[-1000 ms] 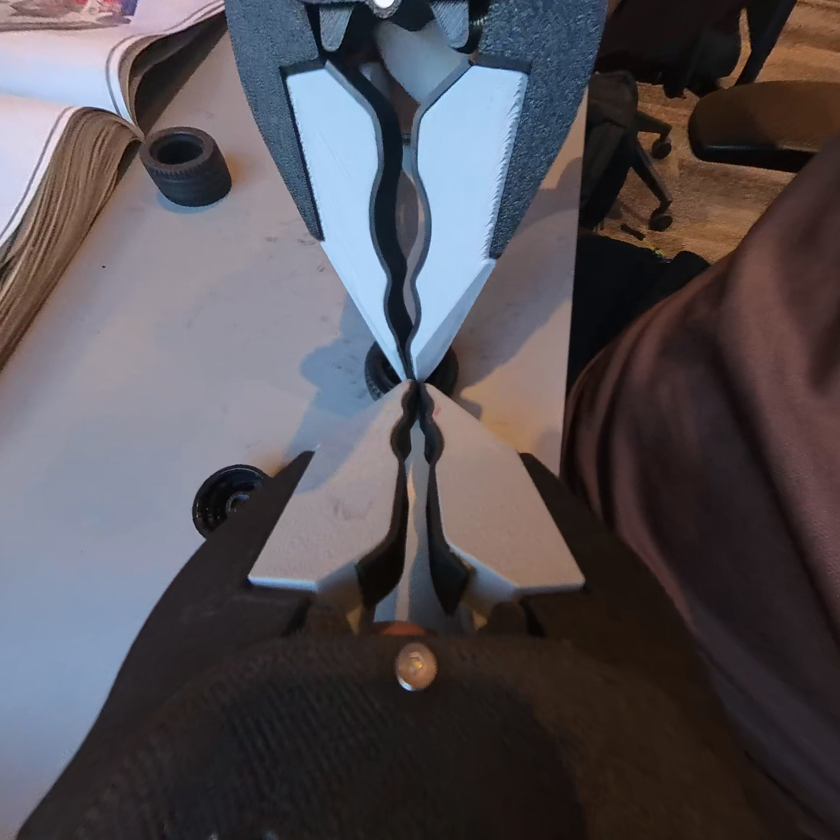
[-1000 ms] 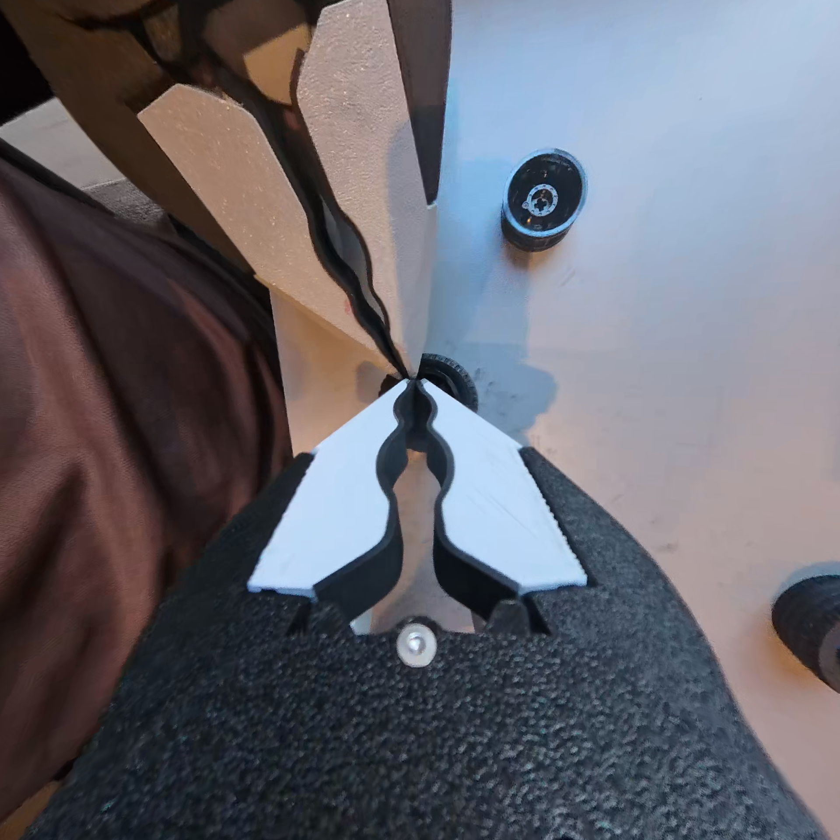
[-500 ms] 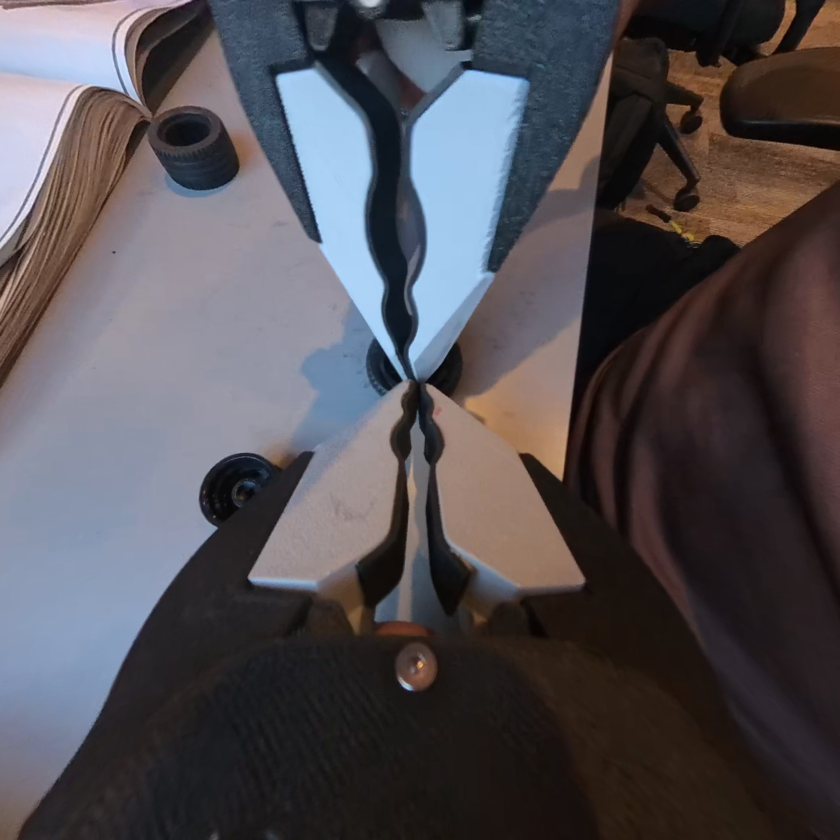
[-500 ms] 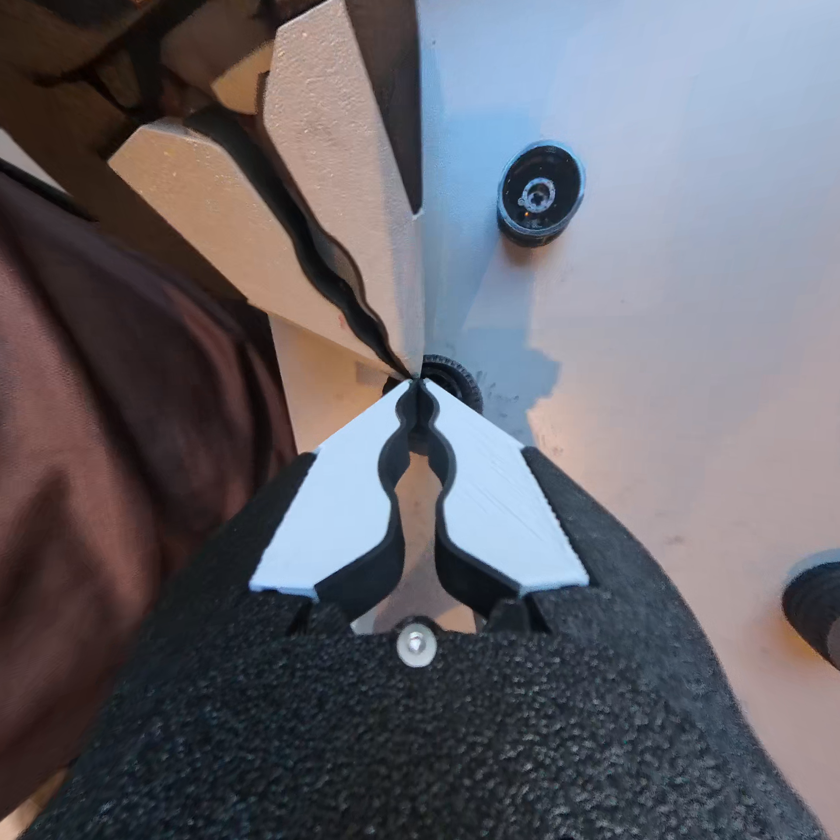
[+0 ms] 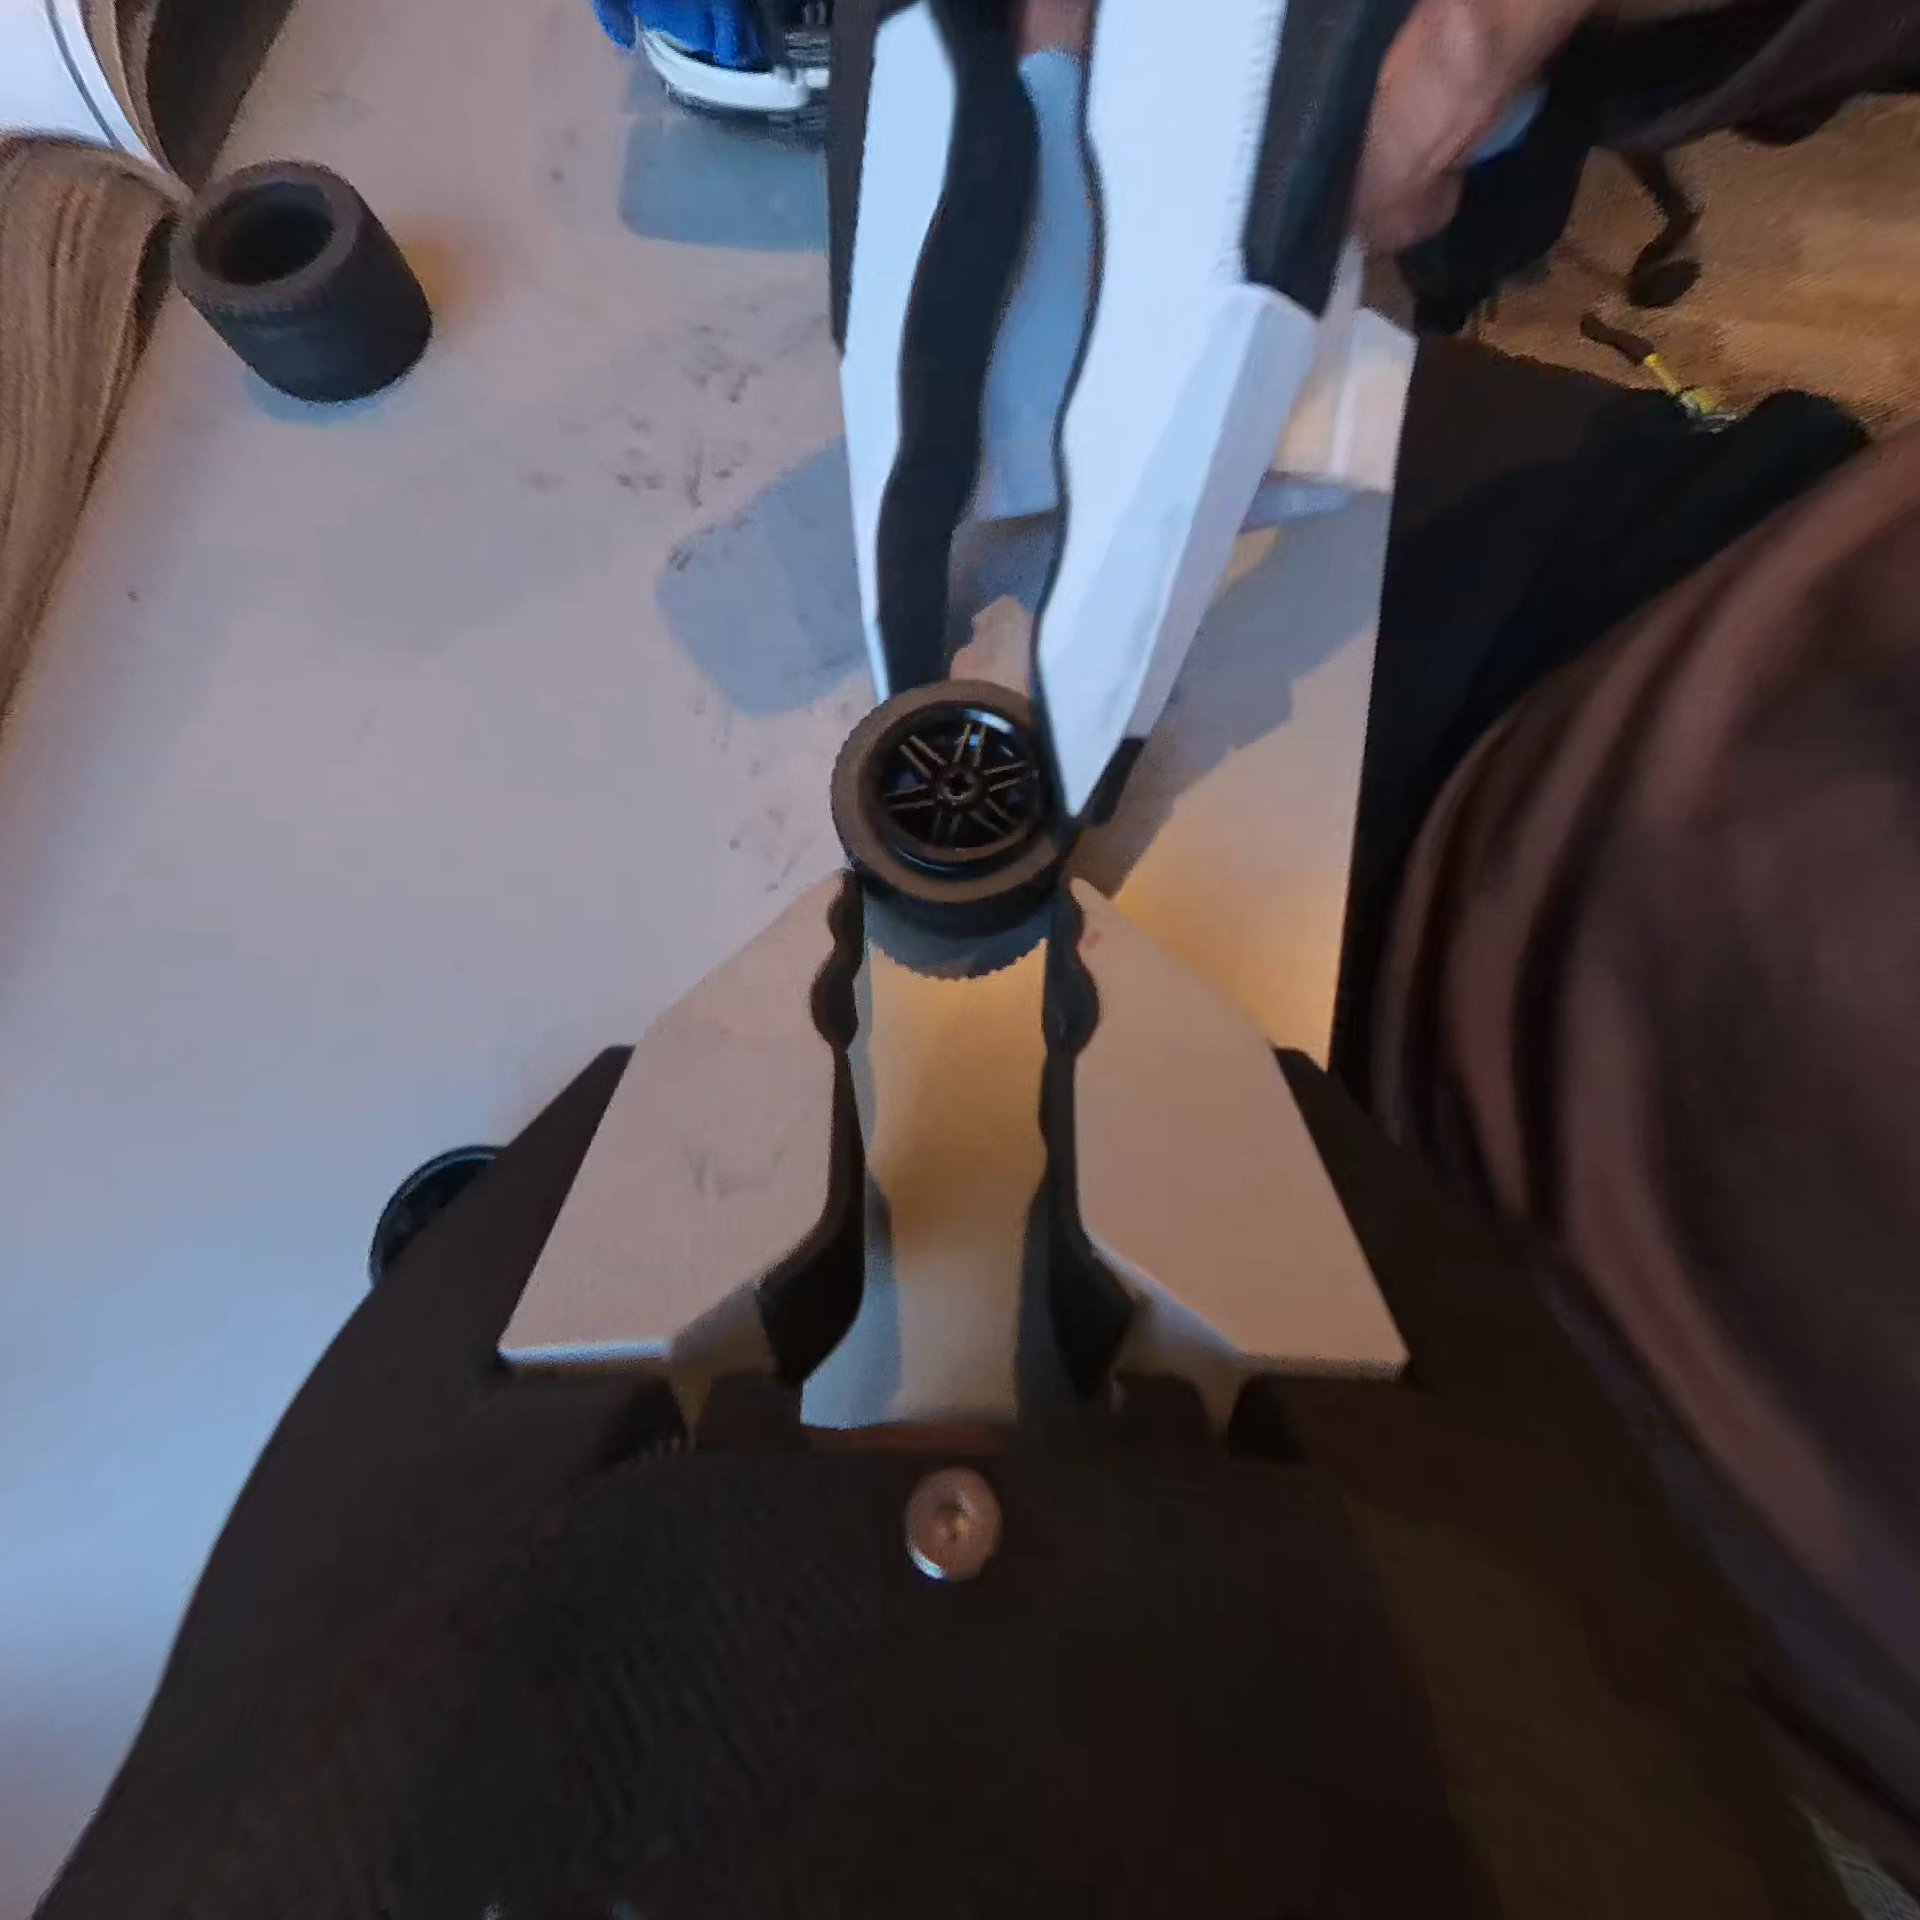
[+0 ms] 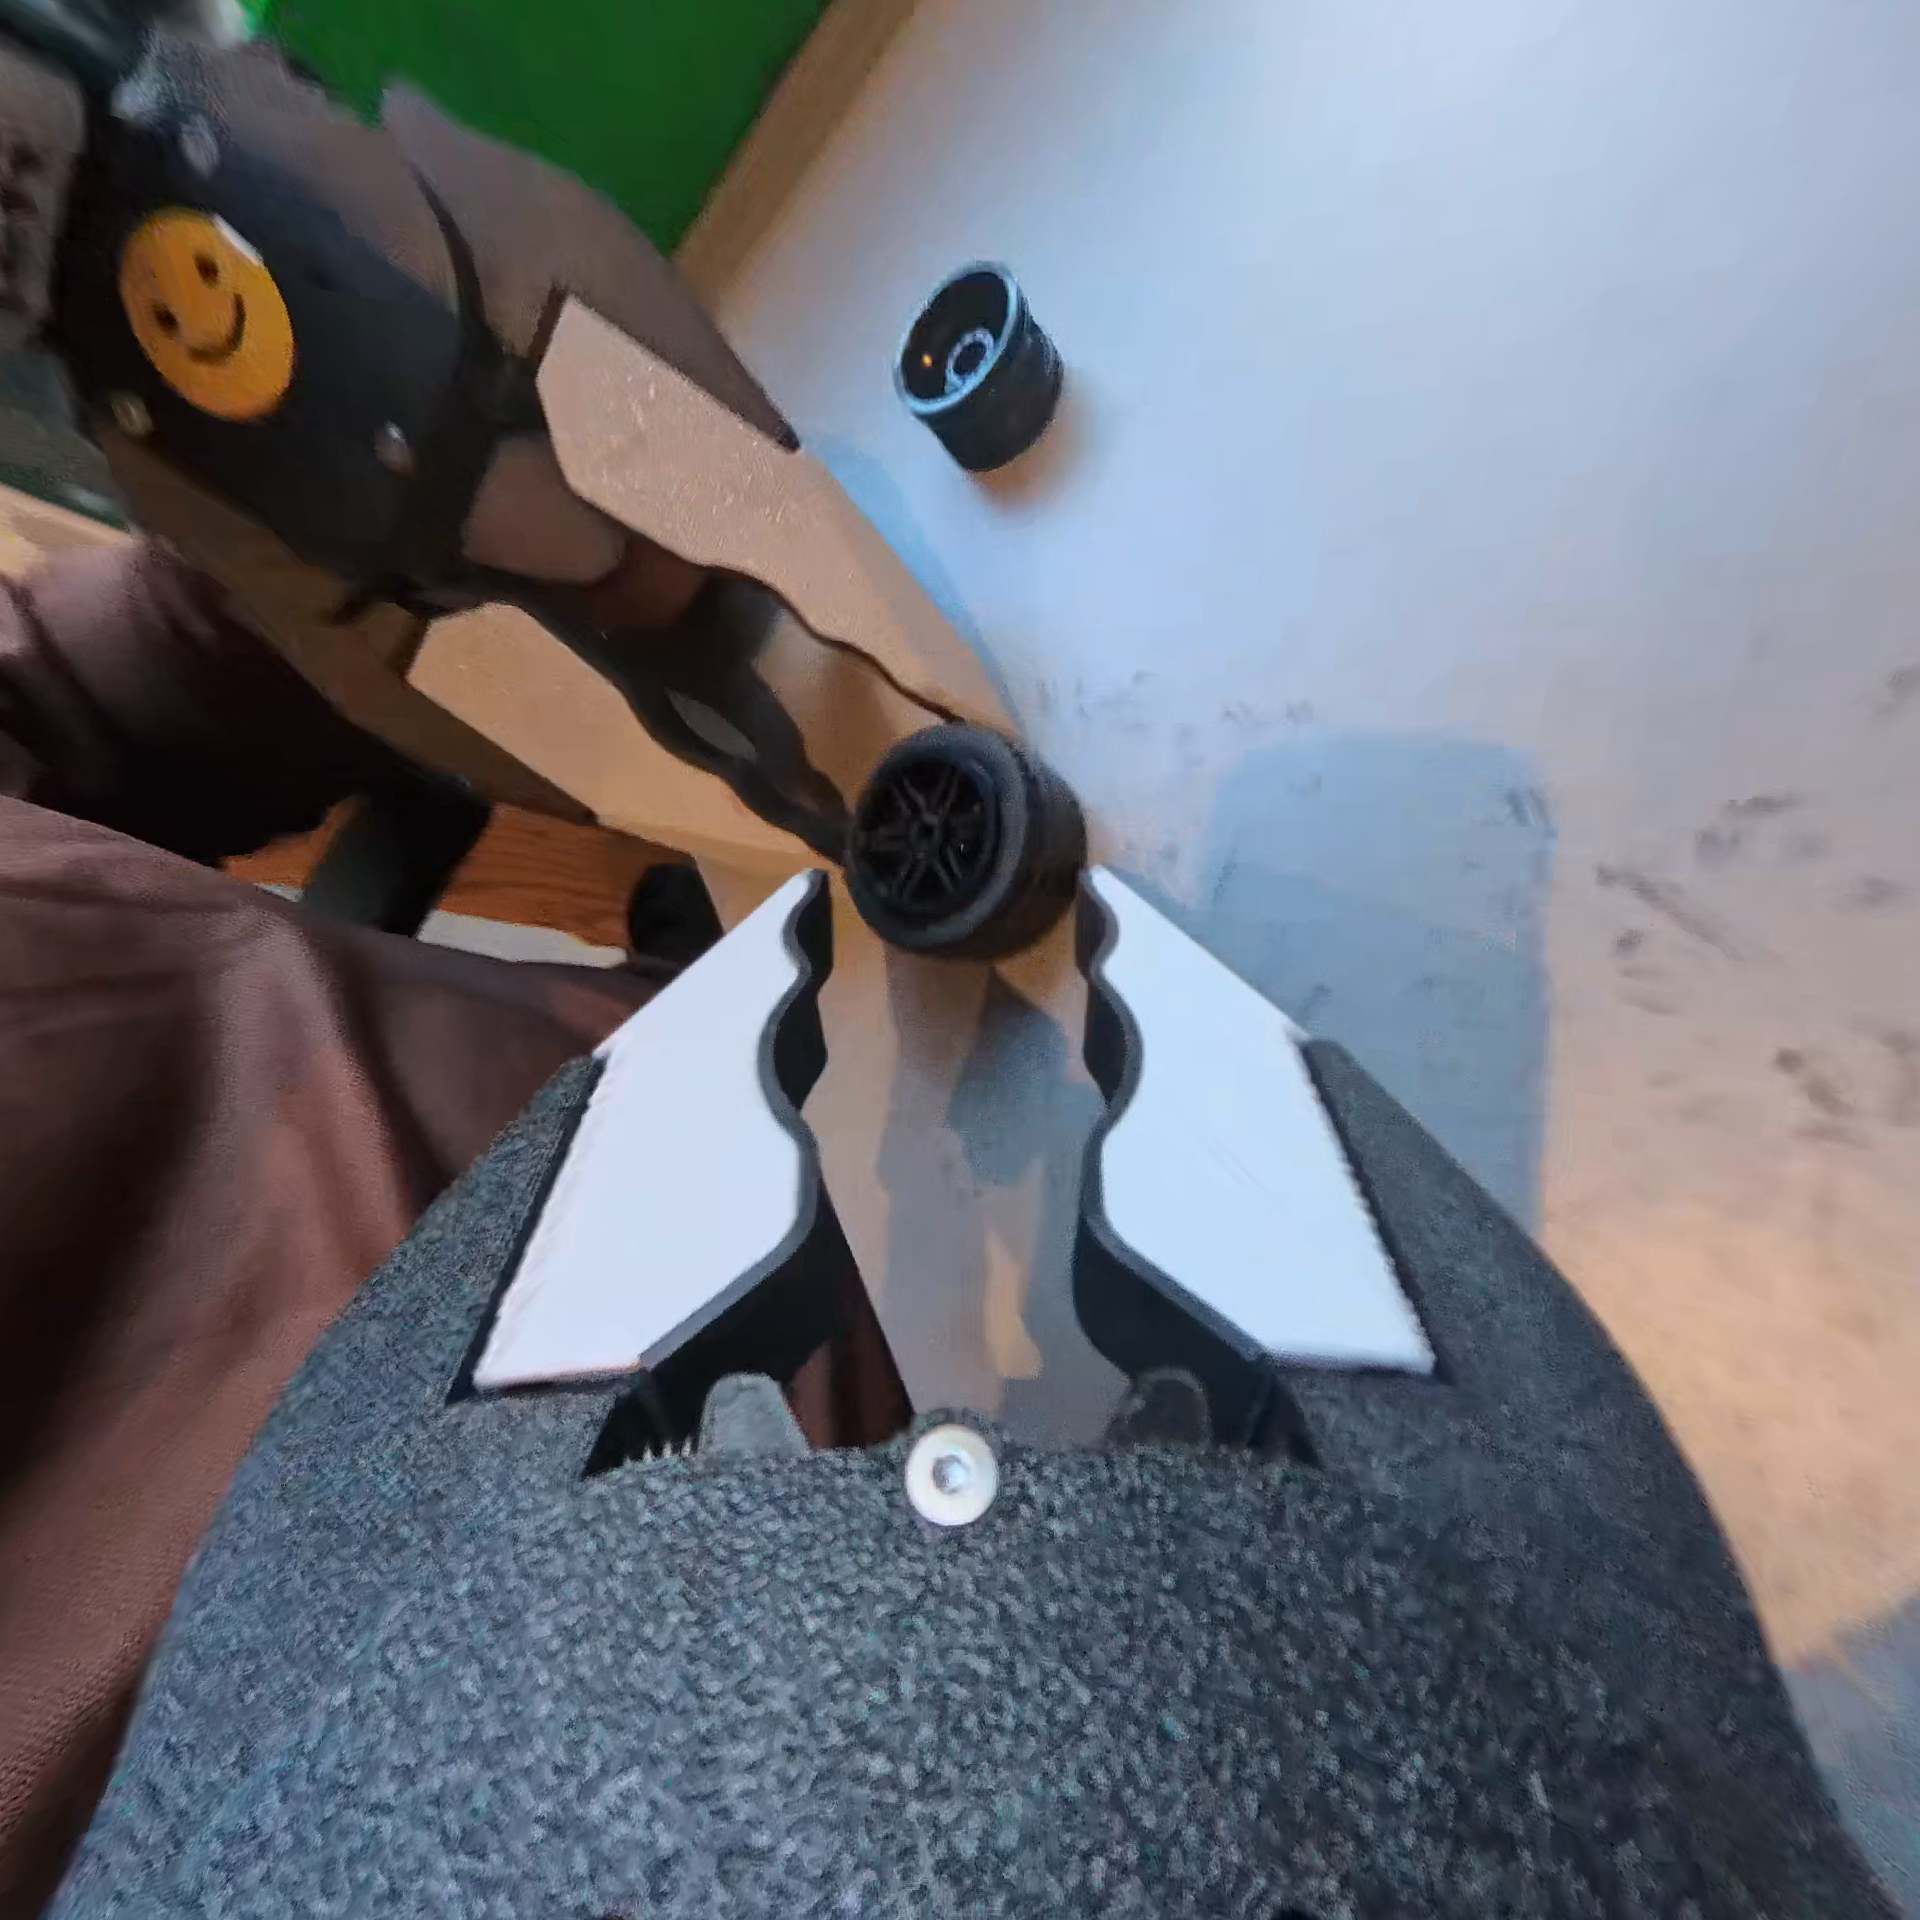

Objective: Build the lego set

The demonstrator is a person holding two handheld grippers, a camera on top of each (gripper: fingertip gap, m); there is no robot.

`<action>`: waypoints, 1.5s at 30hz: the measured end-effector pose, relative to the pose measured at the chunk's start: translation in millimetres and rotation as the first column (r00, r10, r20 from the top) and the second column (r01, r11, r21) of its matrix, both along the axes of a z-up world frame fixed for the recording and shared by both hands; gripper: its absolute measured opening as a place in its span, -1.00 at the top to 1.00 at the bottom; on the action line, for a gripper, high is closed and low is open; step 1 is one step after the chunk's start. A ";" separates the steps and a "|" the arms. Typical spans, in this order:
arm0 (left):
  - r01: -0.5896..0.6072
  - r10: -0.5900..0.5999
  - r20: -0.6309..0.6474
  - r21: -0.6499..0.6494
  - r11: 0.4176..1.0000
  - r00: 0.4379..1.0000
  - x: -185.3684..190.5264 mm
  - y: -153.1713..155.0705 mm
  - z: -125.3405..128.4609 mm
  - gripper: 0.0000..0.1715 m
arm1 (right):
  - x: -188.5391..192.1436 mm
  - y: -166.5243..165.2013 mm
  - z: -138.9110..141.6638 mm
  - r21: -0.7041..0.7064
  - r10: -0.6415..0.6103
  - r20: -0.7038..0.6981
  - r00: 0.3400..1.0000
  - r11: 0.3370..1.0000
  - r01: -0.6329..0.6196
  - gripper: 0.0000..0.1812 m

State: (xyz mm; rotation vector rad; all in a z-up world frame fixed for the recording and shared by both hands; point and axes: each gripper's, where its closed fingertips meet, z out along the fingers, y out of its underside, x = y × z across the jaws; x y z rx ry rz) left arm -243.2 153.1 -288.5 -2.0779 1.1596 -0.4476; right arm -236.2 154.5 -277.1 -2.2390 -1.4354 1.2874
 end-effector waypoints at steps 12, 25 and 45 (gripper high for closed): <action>0.259 -0.142 -0.266 0.478 0.839 0.953 -7.5 1.2 13.8 0.67 | -7.1 -0.8 2.5 0.081 0.166 -0.108 0.980 0.984 -0.158 0.67; 0.050 -0.047 -0.034 0.095 0.994 0.998 -7.7 4.5 4.0 0.60 | 0.0 18.0 24.4 0.459 0.270 0.065 0.961 0.847 -0.269 1.00; 0.038 -0.038 0.035 0.001 0.999 0.999 -0.4 10.0 3.7 0.58 | -18.7 6.1 7.9 0.434 0.455 0.328 0.828 0.706 -0.560 1.00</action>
